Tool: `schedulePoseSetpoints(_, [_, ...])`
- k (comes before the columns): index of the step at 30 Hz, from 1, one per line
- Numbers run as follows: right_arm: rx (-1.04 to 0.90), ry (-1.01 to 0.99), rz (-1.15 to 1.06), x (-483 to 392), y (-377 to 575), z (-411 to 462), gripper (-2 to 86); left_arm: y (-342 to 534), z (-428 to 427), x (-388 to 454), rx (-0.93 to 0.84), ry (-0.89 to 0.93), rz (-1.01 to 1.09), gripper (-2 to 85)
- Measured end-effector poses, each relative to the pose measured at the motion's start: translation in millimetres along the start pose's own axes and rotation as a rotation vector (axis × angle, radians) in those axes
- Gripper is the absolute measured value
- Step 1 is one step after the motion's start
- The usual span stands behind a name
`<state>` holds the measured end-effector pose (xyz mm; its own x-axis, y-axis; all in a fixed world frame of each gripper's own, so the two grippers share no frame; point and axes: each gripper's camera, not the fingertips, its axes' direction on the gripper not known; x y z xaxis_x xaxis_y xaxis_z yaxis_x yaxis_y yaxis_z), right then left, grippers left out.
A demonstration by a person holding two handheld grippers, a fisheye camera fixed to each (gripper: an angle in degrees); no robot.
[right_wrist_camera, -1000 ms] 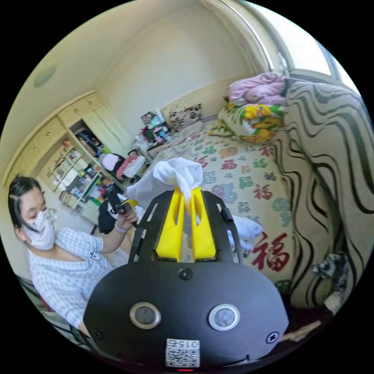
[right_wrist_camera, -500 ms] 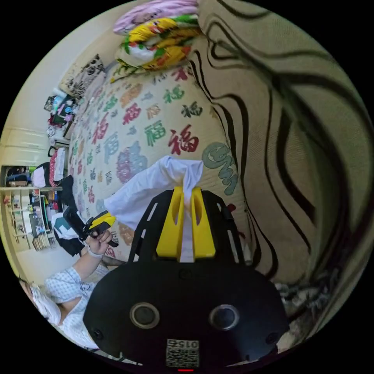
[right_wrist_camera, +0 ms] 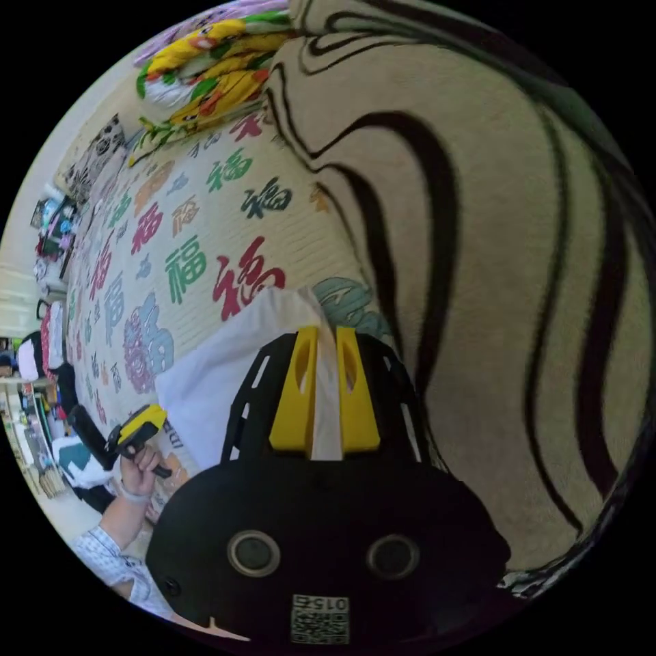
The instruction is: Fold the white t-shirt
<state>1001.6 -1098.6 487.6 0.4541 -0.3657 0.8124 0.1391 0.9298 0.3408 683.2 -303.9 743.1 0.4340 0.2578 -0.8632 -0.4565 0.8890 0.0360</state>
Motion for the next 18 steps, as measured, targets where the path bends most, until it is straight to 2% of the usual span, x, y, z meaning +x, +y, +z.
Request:
schedulePoseSetpoints(2, [0.096, -0.017, -0.074, -16, 11, -34, 1.2, 3, -18, 12, 0.047, -0.045, 0.018, 0.0])
schedulePoseSetpoints(3, [0.082, -0.063, -0.124, -23, 13, -39, 0.8, 4, -24, 17, 0.068, -0.054, 0.029, 0.0])
schedulePoseSetpoints(5, [-0.103, -0.285, -0.287, -50, 16, -43, -0.2, 7, -41, 41, 0.131, -0.040, 0.103, -0.1])
schedulePoseSetpoints(6, [-0.151, -0.306, -0.319, -58, 19, -41, -0.3, 7, -41, 48, 0.131, -0.024, 0.121, -0.2])
schedulePoseSetpoints(9, [-0.273, -0.067, -0.307, -89, 33, -21, -0.6, 1, -26, 68, 0.026, 0.019, 0.159, -0.1])
schedulePoseSetpoints(11, [-0.305, 0.080, -0.246, -103, 43, -1, -0.7, -1, -11, 73, -0.061, -0.049, 0.140, 0.1])
schedulePoseSetpoints(14, [-0.189, 0.064, -0.114, -119, 61, -13, -0.7, 3, -12, 80, -0.149, -0.128, 0.114, 0.4])
schedulePoseSetpoints(18, [0.016, 0.047, -0.090, -164, 97, -68, -0.6, 26, -74, 109, -0.079, -0.066, 0.143, 0.7])
